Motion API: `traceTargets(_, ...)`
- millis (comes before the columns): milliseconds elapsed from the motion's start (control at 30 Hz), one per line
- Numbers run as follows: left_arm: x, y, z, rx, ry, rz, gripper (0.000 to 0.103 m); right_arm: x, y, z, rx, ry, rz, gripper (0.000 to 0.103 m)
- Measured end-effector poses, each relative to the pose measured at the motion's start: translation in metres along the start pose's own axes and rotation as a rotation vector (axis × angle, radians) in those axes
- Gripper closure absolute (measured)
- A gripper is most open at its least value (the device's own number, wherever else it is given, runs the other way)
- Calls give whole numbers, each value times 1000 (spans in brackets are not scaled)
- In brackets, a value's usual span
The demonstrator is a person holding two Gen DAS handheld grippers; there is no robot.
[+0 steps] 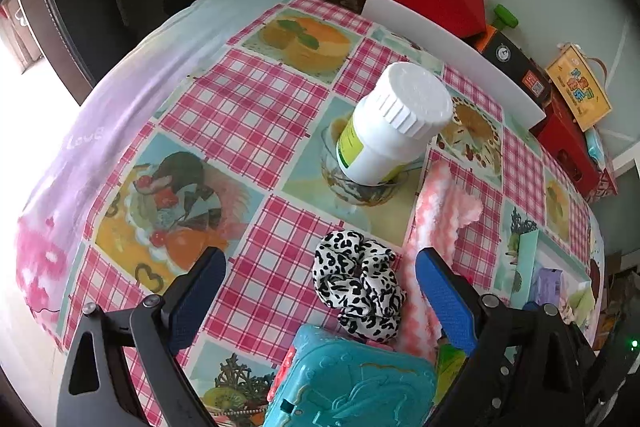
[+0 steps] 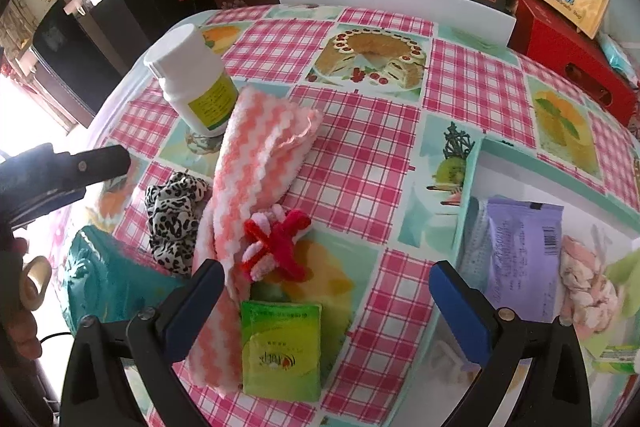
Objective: Organize soft objects
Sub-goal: 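Move the right tool to the pink striped towel while the left tool approaches the leopard scrunchie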
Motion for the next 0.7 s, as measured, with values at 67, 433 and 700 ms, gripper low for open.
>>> traceTargets(67, -1, 4, 5, -20, -25, 12, 7, 2, -1, 1, 11, 4, 1, 2)
traceTargets(433, -7, 14, 29, -68, -177, 52, 7, 4, -8, 11, 55, -4, 6, 20)
traceTargets(700, -5, 15, 57, -48, -288, 88, 8, 0, -7, 22, 85, -32, 25, 36)
Point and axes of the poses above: each gripper's, at about its wrist camera, not at the fingertips, and z roughly the way its jaws point, y to its right, x to its top, the point moved 9 cm from there along z, roughly the way its jaws point, and after that the axes turned 10 degrees about y, right-handed, at the moved point
